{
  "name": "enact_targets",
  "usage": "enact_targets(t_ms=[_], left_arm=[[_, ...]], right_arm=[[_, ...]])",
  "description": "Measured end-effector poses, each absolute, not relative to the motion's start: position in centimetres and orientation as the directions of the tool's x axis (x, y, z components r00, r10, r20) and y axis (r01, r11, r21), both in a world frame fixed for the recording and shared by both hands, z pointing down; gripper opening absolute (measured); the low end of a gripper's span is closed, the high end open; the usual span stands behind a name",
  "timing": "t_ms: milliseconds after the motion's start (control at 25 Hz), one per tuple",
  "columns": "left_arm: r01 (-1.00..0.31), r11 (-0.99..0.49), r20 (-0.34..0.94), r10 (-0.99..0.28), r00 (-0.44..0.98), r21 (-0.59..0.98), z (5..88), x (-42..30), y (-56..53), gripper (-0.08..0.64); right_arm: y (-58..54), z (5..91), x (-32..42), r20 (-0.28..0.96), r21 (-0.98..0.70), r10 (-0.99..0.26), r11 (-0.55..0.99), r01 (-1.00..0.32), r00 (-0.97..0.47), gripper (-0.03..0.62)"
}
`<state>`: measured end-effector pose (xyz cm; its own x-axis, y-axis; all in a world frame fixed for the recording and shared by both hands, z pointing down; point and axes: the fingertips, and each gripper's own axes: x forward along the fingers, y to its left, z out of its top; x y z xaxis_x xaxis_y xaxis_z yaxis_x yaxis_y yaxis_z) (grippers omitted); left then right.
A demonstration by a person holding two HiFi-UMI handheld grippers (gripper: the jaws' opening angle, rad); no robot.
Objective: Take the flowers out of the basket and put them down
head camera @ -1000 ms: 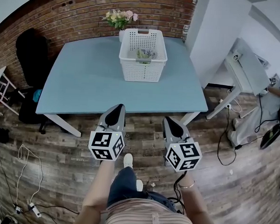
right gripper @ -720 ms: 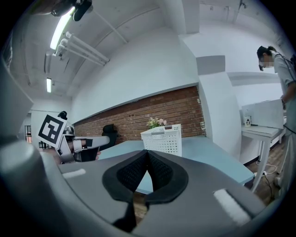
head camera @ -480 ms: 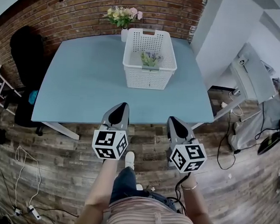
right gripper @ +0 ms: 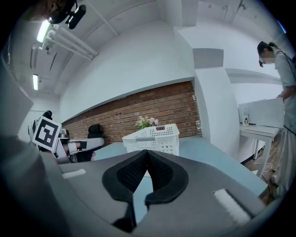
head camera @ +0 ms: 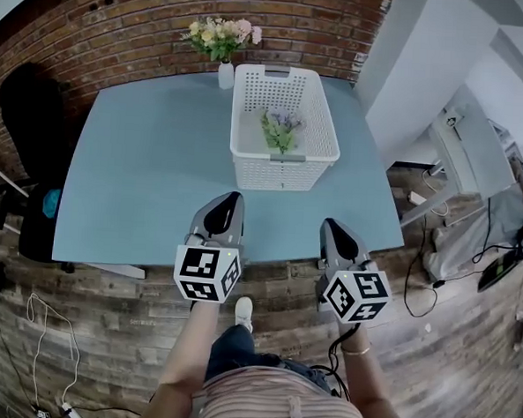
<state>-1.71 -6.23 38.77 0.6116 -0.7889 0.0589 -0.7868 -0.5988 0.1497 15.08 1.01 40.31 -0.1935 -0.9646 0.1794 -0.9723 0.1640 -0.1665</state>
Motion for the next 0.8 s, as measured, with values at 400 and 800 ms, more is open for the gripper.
enact_targets(t_ms=[400,800], left_arm=[[-0.766,-0.63,0.026,-0.77,0.638,0.128,36.8,-2.2,-10.2,0.023],[-0.749,-0.654,0.034,-0.751,0.66,0.106,35.7,-2.0,-12.6,0.037]], right_arm=[[-2.3,39.0,16.8,0.179,-0.145,-0.979,0.07,-0.987,-0.095,0.006],[-5.0,37.6,17.7,0.17,-0.125,-0.984,0.028,-0.992,-0.049,0.006]])
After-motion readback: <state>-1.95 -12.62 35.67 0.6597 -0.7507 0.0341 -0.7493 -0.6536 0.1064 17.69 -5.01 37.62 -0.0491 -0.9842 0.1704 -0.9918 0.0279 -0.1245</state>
